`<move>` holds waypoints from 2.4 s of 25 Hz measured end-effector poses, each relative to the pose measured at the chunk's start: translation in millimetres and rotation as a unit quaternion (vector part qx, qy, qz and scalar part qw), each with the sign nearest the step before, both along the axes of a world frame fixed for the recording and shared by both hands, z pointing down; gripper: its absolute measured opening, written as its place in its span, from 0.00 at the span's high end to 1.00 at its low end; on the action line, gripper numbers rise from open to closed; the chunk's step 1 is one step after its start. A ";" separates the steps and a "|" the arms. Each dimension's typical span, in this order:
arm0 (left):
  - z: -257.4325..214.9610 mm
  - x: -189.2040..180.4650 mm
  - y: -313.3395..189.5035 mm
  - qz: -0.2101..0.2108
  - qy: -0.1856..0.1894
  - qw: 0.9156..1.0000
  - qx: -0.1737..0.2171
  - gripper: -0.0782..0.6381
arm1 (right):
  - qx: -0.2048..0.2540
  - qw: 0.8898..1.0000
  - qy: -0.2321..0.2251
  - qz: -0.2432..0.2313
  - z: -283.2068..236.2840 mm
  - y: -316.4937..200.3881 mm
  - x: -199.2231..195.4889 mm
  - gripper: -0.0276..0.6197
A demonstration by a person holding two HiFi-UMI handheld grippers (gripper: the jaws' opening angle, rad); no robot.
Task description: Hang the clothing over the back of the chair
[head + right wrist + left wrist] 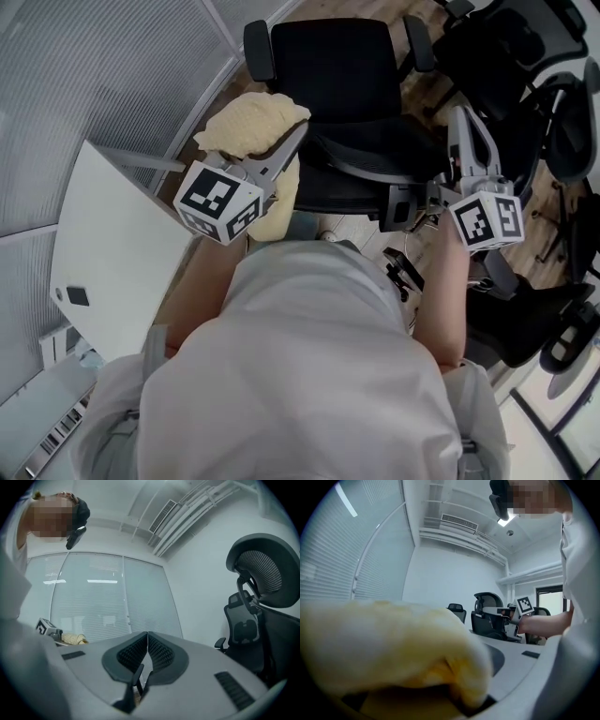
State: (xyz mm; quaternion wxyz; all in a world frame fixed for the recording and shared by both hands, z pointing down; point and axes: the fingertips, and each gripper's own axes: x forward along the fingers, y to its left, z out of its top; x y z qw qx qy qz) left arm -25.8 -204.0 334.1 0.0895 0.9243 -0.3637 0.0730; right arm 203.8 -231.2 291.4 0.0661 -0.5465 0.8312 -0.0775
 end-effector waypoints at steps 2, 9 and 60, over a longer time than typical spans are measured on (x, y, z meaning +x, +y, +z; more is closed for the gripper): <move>3.9 2.8 -5.3 0.019 0.002 1.000 -0.008 0.71 | -0.002 1.000 0.001 0.006 0.4 -4.1 -1.4 0.92; 12.1 7.2 -14.8 0.080 0.012 0.996 -0.025 0.71 | -0.001 1.000 0.005 0.022 -0.6 -14.8 -11.2 0.92; -38.3 31.9 61.6 0.141 0.097 0.983 -0.071 0.71 | 0.014 0.995 -0.015 -0.102 -18.2 -14.7 -39.3 0.92</move>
